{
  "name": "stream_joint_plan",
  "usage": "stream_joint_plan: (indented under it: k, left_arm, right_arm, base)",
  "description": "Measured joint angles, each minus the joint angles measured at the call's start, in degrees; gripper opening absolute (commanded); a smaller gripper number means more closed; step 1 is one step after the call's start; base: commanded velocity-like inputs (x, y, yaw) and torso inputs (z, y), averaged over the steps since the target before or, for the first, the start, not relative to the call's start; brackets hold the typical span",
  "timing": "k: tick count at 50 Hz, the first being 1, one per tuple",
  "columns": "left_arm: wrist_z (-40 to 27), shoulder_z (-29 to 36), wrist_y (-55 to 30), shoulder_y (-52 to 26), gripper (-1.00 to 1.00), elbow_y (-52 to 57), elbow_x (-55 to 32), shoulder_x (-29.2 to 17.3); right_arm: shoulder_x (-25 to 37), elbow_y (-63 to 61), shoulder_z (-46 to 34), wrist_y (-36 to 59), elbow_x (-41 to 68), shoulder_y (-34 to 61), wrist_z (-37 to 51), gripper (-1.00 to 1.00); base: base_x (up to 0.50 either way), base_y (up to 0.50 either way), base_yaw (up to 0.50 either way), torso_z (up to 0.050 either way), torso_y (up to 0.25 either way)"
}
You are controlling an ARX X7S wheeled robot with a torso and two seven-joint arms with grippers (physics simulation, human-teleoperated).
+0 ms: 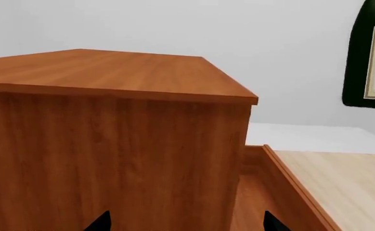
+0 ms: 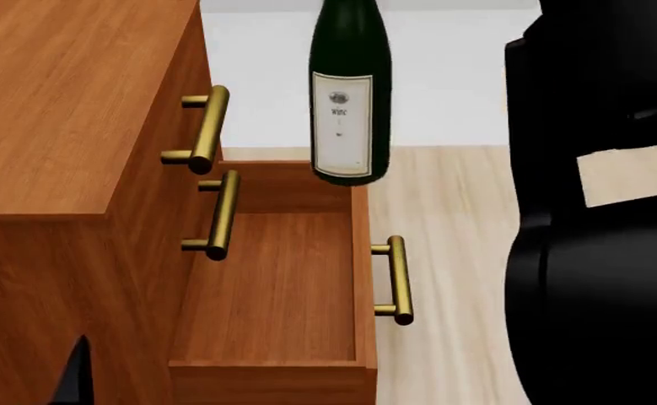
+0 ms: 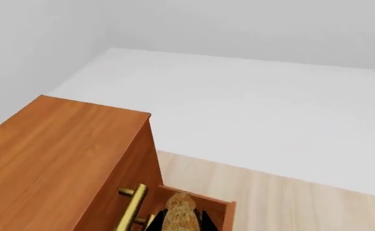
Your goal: Put the wine bottle in the bottom drawer of the cabinet.
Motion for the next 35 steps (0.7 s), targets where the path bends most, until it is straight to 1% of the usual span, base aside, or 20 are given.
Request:
stream_joint_plan:
  k: [11,23,35]
  left_arm:
    - [-0.06,0.00,-0.01,-0.16,1.00,-0.24,-0.16,-0.02]
    - [0.22,0.39,0.20,-0.02,1.00,-0.48,0.09,0.20]
    - [0.52,0.61,0.59,0.22,1.00,-0.69,0.24,0.32]
  right_arm:
    - [-2.04,4.80,1.70,2.94,-3.51,1.05,-3.38,-1.00]
    - [-2.74,6.48,0.47,3.62,0.06,0.91,-2.83,-1.00]
    - [-2.97,6.64,1.13,2.49,2.23,-0.83,-1.94,-1.00]
  base:
    - [0.00,0.00,0.00,0.000,0.001]
    - [0.00,0.00,0.00,0.000,0.001]
    - [0.00,0.00,0.00,0.000,0.000]
